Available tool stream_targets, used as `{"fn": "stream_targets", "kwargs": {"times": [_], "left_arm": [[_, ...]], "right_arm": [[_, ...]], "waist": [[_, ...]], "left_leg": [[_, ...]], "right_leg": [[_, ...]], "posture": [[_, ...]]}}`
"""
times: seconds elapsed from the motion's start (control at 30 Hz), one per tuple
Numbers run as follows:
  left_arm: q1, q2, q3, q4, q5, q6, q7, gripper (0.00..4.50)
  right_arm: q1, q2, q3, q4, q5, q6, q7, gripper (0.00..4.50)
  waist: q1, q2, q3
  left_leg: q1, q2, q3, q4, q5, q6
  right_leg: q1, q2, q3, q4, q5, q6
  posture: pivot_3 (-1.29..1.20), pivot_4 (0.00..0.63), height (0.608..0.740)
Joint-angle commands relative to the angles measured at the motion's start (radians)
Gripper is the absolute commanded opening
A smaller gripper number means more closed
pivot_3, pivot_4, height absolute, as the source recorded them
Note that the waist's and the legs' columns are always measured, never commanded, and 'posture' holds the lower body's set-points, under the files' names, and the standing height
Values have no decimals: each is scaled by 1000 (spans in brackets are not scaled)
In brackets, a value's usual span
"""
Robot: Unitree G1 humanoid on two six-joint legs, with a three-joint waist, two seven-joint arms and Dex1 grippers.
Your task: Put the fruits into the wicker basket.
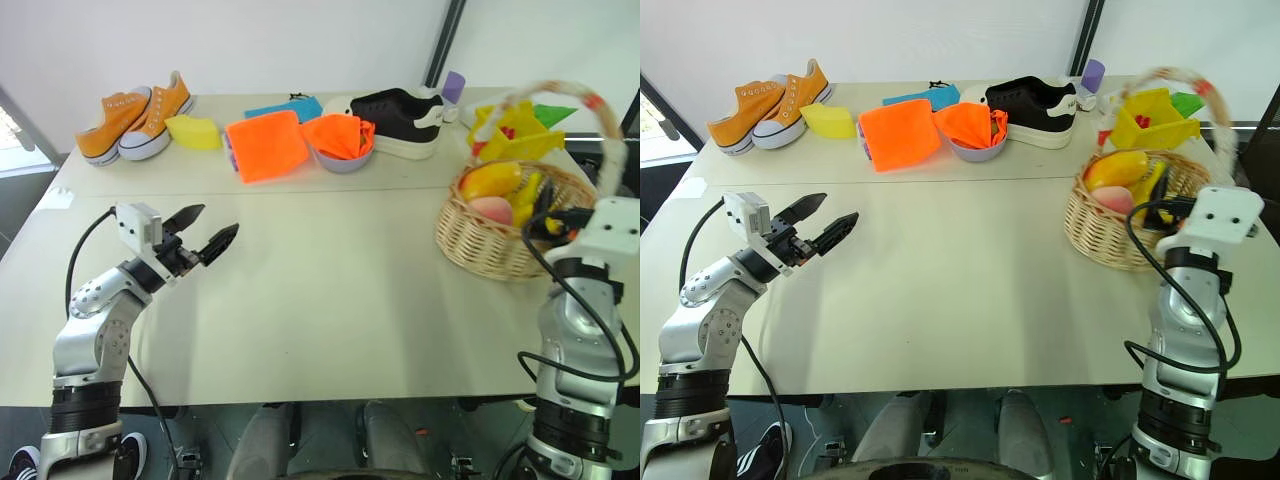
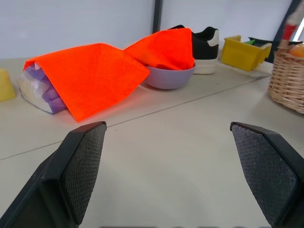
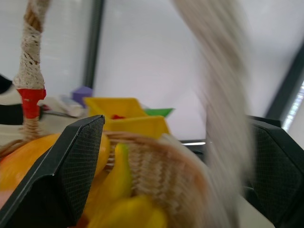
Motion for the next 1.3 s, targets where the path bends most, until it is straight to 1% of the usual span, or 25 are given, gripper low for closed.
{"fn": "stream_targets", "kwargs": {"times": [0.03,0.23,0.4,0.5,0.67,0.77,0.87,0.93,0.97,1.07,1.13,1.2,1.3], "left_arm": [[-14,4,9,-15,-7,-16,-13,4500],[-24,1,-1,-9,-6,-10,-20,4500],[-29,10,-6,-4,-5,-4,-29,4500],[-27,12,-6,-1,-4,-3,-35,4500],[-16,11,0,-7,-3,1,-24,4500],[-19,10,9,-6,-4,9,-4,4500],[-27,15,18,9,16,2,26,4500],[-31,24,31,24,29,-5,46,4500],[-34,26,44,37,33,-11,59,4500],[-35,27,63,55,58,-31,100,4500],[-35,24,87,66,60,-46,122,4500],[-28,29,109,77,67,-64,133,4500],[-2,41,154,81,76,-85,158,4500]], "right_arm": [[20,-1,-48,-83,-3,-2,-26,4462],[49,22,-51,-146,-8,24,-44,4462],[90,64,-47,-223,71,98,-14,4462],[184,114,-26,-359,110,164,-1,4462],[318,168,-57,-535,144,232,-12,4462],[362,161,1,-583,142,211,31,4462],[340,129,134,-583,206,193,150,4462],[295,62,237,-565,278,237,277,4462],[249,15,277,-534,323,279,346,4462],[134,-74,329,-439,412,352,469,4462],[64,-155,397,-367,446,374,608,4462],[-5,-215,473,-294,438,359,723,4462],[-125,-241,580,-155,400,315,847,4462]], "waist": [[-1,0,0],[-3,0,0],[0,0,0],[1,0,0],[-2,0,0],[-3,0,0],[-7,0,0],[-8,0,0],[-8,0,0],[-3,-2,0],[2,-2,0],[1,-3,0],[-3,-4,0]], "left_leg": [[0,0,0,0,0,0],[0,1,0,-1,0,0],[0,0,0,-1,0,0],[0,0,0,-1,0,0],[0,0,0,-2,0,0],[1,1,0,-2,0,0],[1,1,0,-2,0,0],[2,1,0,-2,0,0],[2,1,0,-2,0,0],[2,1,-1,-1,0,0],[2,1,-1,-1,0,0],[2,1,-2,-1,0,0],[2,1,-2,-1,0,0]], "right_leg": [[0,0,0,0,0,0],[-1,0,0,1,0,0],[0,0,0,0,0,0],[0,0,0,0,0,0],[-1,0,1,0,-1,-2],[-1,0,1,0,-2,-3],[0,0,1,0,-2,-3],[0,0,1,0,-2,-3],[0,0,0,0,-2,-3],[1,0,-1,-1,-2,-3],[1,0,-2,-2,-2,-3],[1,-1,-2,-3,-2,-3],[2,-1,-2,-3,-2,-3]], "posture": [[0,150,740],[0,150,740],[0,150,740],[0,150,740],[0,150,740],[0,150,740],[0,150,740],[0,150,740],[0,150,740],[0,150,740],[0,150,740],[0,150,740],[0,150,740]]}}
